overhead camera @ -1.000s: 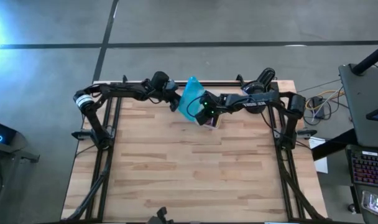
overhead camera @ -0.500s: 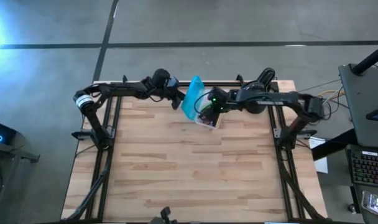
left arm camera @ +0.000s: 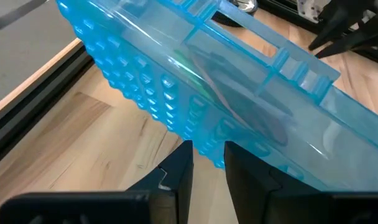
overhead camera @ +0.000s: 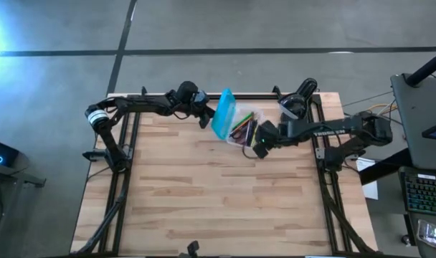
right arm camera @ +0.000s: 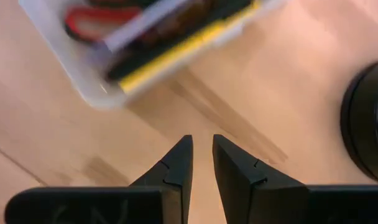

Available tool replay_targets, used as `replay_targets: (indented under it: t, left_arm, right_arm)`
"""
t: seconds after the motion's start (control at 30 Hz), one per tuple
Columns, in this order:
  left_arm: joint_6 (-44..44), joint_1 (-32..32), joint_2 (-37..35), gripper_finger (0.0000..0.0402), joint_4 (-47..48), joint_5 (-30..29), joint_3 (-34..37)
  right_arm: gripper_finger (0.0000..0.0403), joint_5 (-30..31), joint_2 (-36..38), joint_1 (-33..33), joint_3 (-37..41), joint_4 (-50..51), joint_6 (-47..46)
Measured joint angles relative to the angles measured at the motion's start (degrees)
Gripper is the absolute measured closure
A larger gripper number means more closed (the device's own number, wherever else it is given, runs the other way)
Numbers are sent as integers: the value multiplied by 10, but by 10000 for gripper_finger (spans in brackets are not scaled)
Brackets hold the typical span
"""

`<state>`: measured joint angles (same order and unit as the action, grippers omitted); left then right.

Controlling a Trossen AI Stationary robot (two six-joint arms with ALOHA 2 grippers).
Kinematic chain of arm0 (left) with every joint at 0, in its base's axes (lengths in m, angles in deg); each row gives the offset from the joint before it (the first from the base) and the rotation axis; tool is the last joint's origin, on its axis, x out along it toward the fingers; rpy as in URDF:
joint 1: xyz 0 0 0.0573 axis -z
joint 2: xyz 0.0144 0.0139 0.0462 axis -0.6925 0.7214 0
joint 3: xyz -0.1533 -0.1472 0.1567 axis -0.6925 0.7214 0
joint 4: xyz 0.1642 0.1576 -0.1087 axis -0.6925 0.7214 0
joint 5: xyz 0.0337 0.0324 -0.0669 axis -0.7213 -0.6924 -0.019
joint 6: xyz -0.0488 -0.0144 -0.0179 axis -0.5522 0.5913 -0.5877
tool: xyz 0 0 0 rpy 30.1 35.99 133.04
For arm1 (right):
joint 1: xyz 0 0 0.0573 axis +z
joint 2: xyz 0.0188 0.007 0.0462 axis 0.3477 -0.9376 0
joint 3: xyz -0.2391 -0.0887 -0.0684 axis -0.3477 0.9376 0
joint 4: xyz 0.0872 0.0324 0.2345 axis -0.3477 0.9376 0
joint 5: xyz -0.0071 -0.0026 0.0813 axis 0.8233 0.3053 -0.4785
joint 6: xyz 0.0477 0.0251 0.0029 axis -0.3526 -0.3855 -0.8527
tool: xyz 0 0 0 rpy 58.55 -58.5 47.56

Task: Pick & place school supplies into a supply box
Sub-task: Close the blue supply box

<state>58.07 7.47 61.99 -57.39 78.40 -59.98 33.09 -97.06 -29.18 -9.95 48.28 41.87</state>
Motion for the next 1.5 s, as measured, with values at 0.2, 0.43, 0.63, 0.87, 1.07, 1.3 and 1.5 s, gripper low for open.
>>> replay_targets:
  t: [0.2,0.43,0.63,0.87,1.07,1.3,1.5]
  left_arm:
    - [-4,2,0,326,-3,0,-10]
    - [-6,3,0,326,-4,0,-22]
    - [-7,9,10,326,-14,-1,-23]
    - [-12,24,24,326,-16,-2,-23]
    - [-11,27,24,326,-19,-2,-23]
    - [-14,35,24,326,-18,0,-24]
    - [-14,43,24,326,-17,0,-24]
  right_arm:
    - [349,42,-44,7,48,-42,-2]
    - [349,181,-101,-9,47,-53,5]
    - [349,171,-146,-22,48,-104,31]
    - [349,169,-163,-24,48,-202,115]
    - [348,169,-163,-25,48,-253,151]
    - [348,135,-163,-24,48,-302,175]
    - [348,129,-163,-21,48,-312,195]
